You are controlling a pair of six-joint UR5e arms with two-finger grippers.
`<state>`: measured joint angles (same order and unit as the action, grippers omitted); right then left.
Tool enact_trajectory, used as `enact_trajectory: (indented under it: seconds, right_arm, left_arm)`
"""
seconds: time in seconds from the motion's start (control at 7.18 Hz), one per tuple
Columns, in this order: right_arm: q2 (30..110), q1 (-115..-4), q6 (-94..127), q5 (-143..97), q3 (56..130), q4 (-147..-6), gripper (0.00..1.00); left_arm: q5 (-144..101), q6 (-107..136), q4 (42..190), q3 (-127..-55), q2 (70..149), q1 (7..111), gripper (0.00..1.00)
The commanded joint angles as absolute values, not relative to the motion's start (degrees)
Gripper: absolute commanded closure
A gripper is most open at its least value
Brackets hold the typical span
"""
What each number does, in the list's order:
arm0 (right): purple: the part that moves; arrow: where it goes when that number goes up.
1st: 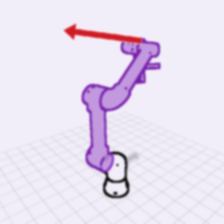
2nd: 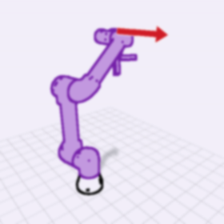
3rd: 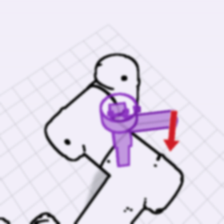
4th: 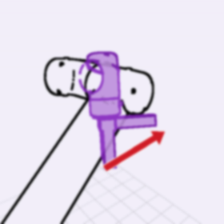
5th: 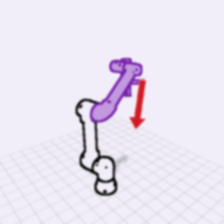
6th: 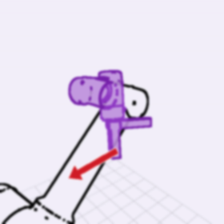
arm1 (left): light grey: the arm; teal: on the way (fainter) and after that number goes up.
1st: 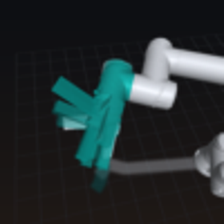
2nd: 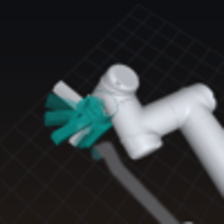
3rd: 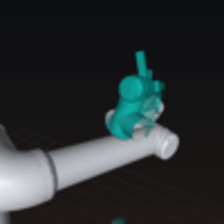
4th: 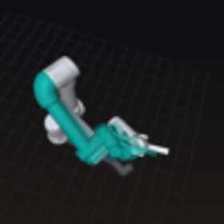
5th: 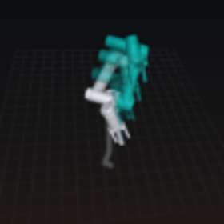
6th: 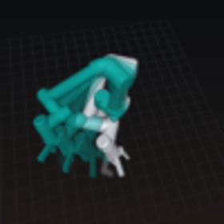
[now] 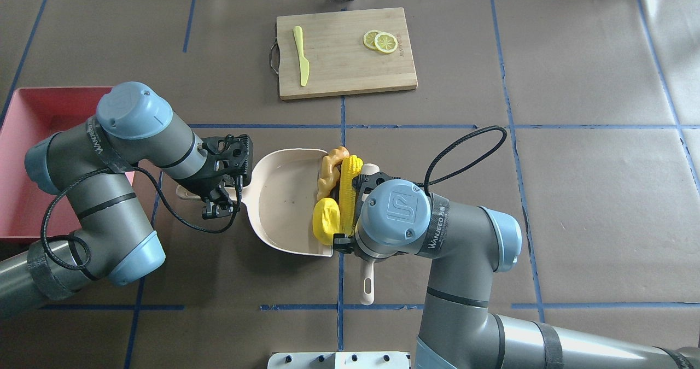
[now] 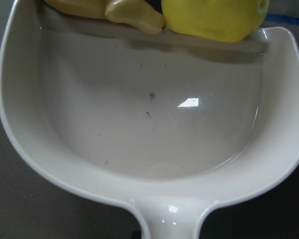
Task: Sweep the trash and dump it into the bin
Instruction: 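Sweep the corn, potato and ginger into the dustpan with the brush, then push the brush further into the dustpan, then lift it away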
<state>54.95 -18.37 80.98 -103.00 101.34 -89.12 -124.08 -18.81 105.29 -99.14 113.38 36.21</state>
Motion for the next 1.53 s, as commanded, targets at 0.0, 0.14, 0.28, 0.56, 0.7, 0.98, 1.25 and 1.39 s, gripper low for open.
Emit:
enact_trajectory:
  seconds: [0.0, 0.14, 0.28, 0.56, 0.7, 0.98, 1.25, 1.39]
  right_arm:
    - [53.2, -18.4, 81.0, -103.1, 99.9, -89.1, 1.00]
    - [51.0, -18.4, 81.0, -103.1, 97.8, -89.1, 1.00]
    - [49.8, -18.4, 80.9, -103.1, 96.7, -89.1, 1.00]
    - [48.6, -17.8, 80.9, -102.9, 96.7, -89.1, 1.00]
    - [48.4, -17.8, 80.9, -102.9, 96.7, -89.1, 1.00]
    - [48.0, -17.0, 80.9, -102.7, 96.7, -89.1, 1.00]
    - [46.2, -16.1, 81.0, -102.3, 94.8, -89.1, 1.00]
    - [45.7, -16.0, 81.0, -102.2, 94.6, -89.0, 1.00]
  left_arm:
    - [-124.0, -18.8, 105.3, -99.2, 113.4, 36.2, 0.99]
    - [-124.0, -18.8, 105.3, -99.1, 113.4, 36.2, 0.99]
    - [-124.0, -18.8, 105.3, -99.1, 113.4, 36.2, 0.99]
    - [-124.0, -18.8, 105.3, -99.1, 113.4, 36.2, 0.99]
    - [-124.0, -18.8, 105.3, -99.1, 113.4, 36.2, 0.99]
    - [-124.0, -18.5, 105.3, -98.9, 113.4, 35.8, 0.99]
    - [-124.0, -18.5, 105.3, -98.9, 113.4, 35.8, 0.99]
    - [-124.0, -18.5, 105.3, -98.9, 113.4, 35.8, 0.99]
